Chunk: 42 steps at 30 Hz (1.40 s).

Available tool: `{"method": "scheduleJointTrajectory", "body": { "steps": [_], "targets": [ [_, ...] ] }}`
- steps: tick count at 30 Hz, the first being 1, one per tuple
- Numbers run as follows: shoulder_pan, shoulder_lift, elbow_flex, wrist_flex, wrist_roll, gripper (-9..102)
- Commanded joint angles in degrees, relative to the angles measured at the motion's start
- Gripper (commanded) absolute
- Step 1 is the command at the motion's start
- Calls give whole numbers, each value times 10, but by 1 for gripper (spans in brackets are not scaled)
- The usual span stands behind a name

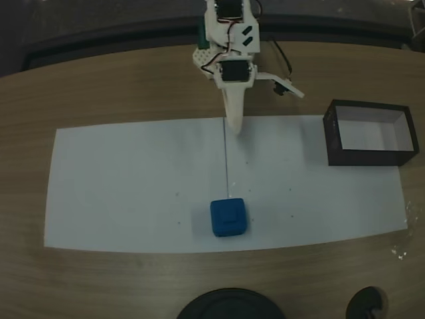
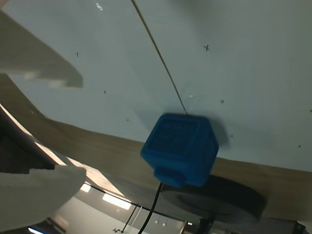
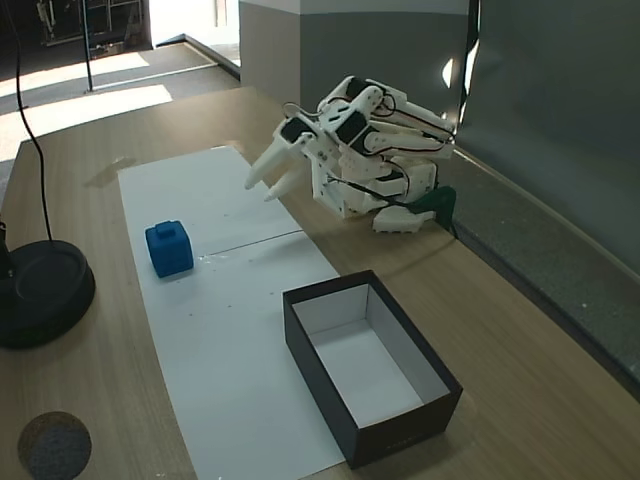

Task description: Grab a blue square and put it in the box.

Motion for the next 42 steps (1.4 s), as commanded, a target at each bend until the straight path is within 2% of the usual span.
{"method": "scheduleJointTrajectory", "body": {
  "steps": [1, 5, 10, 20, 26, 33, 42],
  "targets": [
    [1, -3, -75, -27, -22, 20],
    [3, -81, -124, -32, -17, 24],
    [3, -290, -236, -33, -16, 34],
    [3, -787, -624, 13, -16, 35],
    [25, -1009, -797, 57, 7, 35],
    [39, -1170, -906, 84, 6, 35],
    [34, -1267, -962, 84, 4, 32]
  ]
}}
